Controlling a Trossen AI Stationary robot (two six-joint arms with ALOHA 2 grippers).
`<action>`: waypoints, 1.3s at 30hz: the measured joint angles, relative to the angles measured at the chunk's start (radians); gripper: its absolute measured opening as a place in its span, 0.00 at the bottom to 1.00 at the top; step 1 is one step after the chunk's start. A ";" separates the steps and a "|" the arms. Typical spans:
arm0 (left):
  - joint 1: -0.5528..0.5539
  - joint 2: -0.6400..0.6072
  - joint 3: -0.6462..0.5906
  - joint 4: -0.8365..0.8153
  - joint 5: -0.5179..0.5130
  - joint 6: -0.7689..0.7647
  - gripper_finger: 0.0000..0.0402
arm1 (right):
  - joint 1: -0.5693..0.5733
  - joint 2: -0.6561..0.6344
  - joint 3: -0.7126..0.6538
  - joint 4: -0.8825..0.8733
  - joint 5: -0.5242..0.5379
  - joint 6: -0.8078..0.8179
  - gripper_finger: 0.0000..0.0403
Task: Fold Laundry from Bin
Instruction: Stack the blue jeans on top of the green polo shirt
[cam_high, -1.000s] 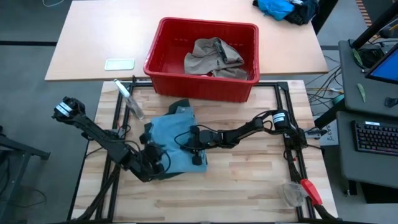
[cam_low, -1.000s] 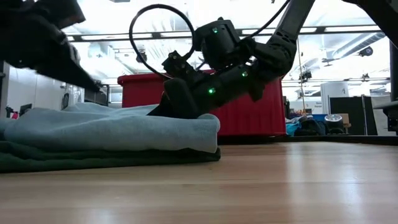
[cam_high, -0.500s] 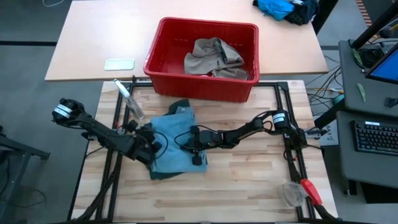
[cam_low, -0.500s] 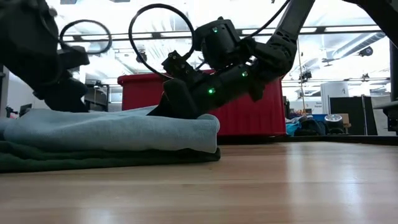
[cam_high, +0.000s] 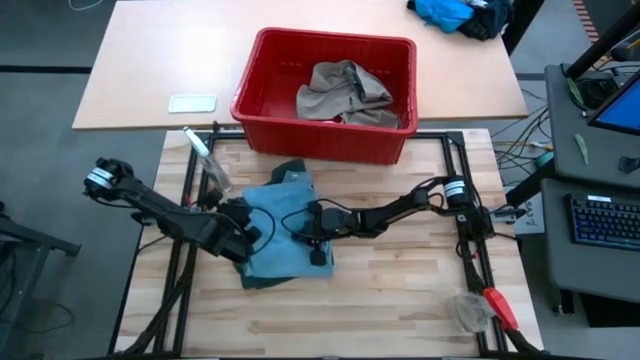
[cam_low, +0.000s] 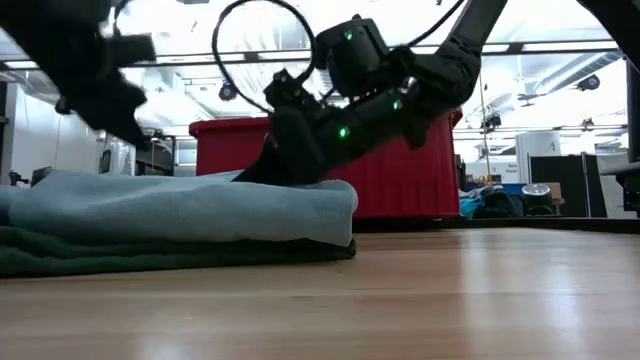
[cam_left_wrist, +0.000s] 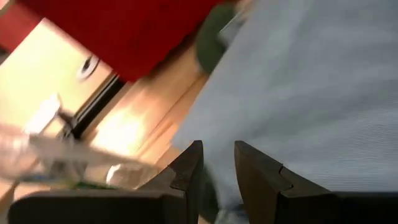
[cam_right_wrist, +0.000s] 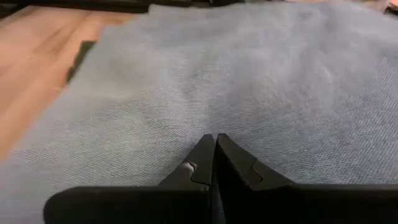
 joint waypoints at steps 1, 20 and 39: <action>-0.011 0.000 0.025 0.004 -0.001 0.030 0.19 | 0.000 -0.015 -0.001 -0.011 -0.002 -0.002 0.02; -0.293 0.077 -0.196 0.890 0.000 0.264 0.19 | -0.140 -0.087 -0.027 0.019 0.006 -0.048 0.02; -0.294 0.296 -0.103 0.788 0.121 0.156 0.19 | -0.203 -0.115 -0.040 0.012 0.208 0.001 0.02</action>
